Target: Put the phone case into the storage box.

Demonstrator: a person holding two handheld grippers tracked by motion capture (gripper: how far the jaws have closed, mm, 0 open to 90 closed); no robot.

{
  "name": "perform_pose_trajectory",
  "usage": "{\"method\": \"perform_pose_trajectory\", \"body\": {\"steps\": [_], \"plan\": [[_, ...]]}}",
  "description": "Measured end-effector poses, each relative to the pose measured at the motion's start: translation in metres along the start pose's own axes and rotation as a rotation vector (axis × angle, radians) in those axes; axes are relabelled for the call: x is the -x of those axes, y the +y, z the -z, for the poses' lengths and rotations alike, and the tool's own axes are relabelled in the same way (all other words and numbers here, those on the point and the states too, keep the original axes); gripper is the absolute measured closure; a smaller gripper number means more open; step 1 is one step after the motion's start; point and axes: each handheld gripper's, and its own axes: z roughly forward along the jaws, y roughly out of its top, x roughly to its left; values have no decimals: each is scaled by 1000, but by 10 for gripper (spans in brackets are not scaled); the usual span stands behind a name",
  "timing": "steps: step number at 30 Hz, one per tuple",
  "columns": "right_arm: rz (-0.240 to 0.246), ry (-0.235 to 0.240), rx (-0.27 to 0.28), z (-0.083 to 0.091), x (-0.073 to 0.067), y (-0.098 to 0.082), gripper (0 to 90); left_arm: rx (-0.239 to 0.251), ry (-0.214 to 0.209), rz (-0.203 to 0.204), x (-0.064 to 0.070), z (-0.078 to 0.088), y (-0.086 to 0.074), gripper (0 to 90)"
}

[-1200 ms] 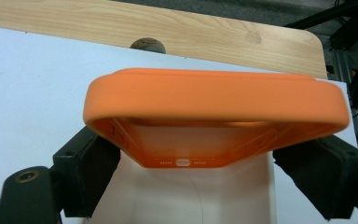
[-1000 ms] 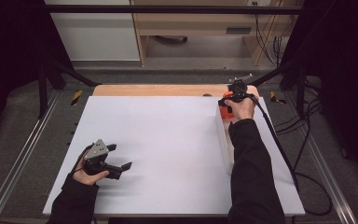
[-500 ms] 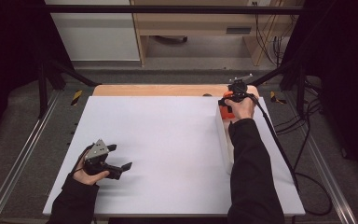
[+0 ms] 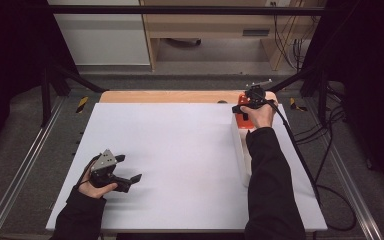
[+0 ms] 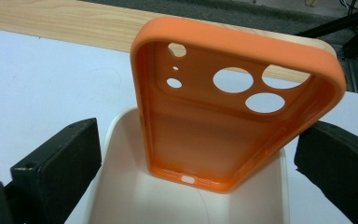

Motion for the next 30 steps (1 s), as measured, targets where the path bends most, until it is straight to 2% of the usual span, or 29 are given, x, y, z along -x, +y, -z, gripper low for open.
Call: {"method": "perform_pose_trajectory", "body": {"steps": [9, 14, 21, 30], "plan": [[22, 0, 26, 8, -1, -2, 5, 1, 0, -2, 1, 0, 0, 10], [32, 16, 62, 21, -2, -4, 6, 3, -1, -2, 1, -1, 0, 10], [68, 72, 142, 50, -10, -12, 5, 4, -2, -9, 3, -1, 1, 10], [141, 192, 268, 87, -20, -35, 5, 7, -4, -14, 4, 0, 2, 9]]}}
